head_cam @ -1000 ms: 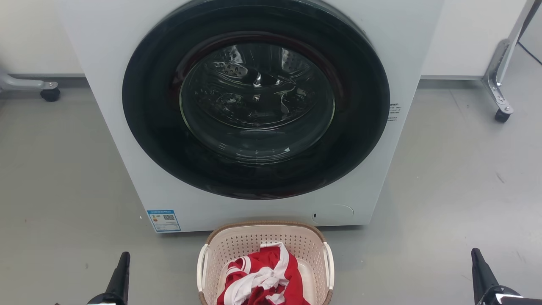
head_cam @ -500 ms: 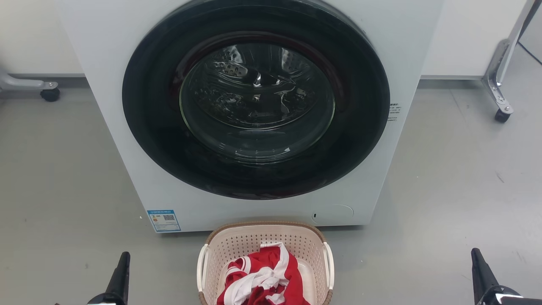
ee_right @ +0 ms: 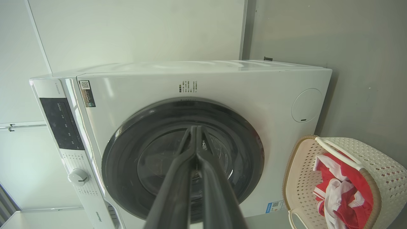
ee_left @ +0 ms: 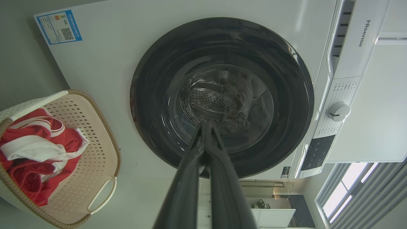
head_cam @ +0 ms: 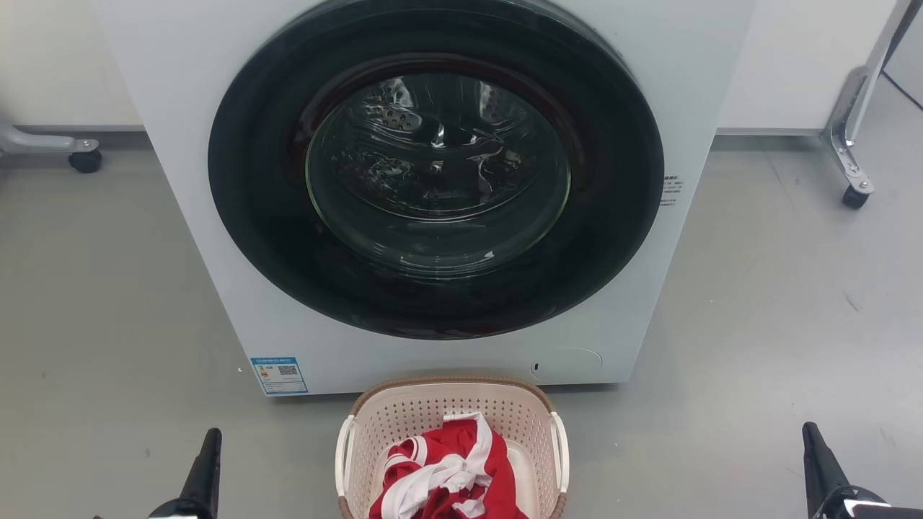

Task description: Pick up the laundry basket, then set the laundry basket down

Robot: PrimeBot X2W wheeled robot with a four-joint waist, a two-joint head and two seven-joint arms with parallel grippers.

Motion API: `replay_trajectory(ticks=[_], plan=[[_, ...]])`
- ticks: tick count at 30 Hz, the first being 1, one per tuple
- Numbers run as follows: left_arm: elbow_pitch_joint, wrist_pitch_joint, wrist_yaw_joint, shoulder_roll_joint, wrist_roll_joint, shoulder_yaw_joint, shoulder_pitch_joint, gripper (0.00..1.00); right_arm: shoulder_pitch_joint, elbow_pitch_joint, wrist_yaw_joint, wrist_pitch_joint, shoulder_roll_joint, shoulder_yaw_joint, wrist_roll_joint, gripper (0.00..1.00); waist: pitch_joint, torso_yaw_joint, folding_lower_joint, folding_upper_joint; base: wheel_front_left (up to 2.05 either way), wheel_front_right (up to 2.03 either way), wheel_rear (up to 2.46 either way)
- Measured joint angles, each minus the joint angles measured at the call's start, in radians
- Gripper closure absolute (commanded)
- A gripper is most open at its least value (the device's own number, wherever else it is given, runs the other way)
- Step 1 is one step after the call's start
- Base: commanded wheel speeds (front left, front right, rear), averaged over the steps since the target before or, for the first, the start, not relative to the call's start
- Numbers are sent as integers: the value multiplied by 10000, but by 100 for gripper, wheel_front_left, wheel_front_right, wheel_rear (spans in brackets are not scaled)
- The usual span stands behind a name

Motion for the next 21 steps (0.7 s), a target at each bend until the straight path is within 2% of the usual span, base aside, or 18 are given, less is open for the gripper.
replay_trajectory(ticks=[21], plan=[[-2, 0, 0, 0, -2, 0, 0, 100, -1, 0, 0, 0, 2, 0, 0, 100, 1, 0, 0, 0, 0, 0, 0]])
